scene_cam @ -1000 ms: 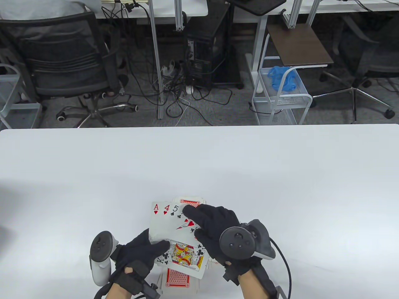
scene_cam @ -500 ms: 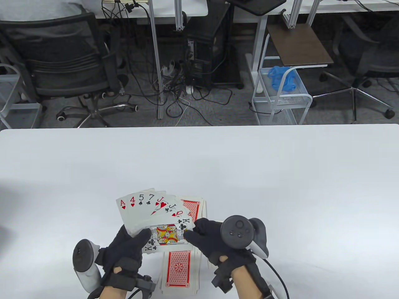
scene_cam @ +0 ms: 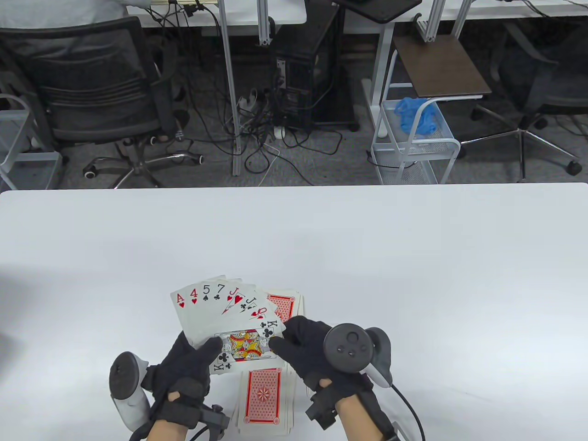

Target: Four-player card dealing with fan arrangement

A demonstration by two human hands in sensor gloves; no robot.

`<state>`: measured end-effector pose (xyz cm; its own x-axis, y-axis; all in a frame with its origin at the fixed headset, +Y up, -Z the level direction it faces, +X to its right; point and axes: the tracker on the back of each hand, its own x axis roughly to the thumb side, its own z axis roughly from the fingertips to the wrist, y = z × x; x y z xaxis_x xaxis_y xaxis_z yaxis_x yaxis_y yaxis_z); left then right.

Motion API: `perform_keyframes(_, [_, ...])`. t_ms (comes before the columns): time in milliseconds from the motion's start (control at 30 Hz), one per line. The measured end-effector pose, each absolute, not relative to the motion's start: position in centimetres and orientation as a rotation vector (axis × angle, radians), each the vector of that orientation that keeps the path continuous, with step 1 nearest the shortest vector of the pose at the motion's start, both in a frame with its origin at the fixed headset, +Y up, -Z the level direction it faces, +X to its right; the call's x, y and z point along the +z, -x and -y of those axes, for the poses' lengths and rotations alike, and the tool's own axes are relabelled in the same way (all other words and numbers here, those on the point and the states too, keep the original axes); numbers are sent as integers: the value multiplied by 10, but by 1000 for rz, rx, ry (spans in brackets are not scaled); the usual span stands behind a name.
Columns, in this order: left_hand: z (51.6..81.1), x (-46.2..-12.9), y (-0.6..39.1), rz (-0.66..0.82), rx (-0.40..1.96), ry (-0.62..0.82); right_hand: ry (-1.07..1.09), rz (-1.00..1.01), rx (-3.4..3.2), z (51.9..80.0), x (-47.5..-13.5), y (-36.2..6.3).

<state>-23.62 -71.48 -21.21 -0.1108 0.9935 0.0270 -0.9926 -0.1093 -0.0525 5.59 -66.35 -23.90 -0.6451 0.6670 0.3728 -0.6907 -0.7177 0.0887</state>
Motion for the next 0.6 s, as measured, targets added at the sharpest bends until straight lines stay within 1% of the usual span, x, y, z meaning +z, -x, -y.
perform_keyframes(100, [715, -213, 234, 72, 1673, 32, -474, 124, 2327, 663, -237, -56])
perform_keyframes(167, [714, -214, 230, 109, 1665, 72, -528, 130, 2284, 663, -238, -57])
perform_keyframes(267, [713, -215, 224, 153, 1644, 109, -618, 85, 2241, 660, -240, -59])
perform_keyframes(333, [711, -215, 220, 203, 1657, 131, -635, 155, 2315, 657, -241, -63])
perform_keyframes(367, [711, -215, 220, 197, 1639, 124, -664, 154, 2316, 656, -242, -64])
perform_keyframes(433, [709, -216, 217, 253, 1607, 145, -706, 179, 2244, 657, -242, -67])
perform_keyframes(600, [709, -215, 213, 269, 1608, 162, -755, 34, 2108, 659, -249, -69])
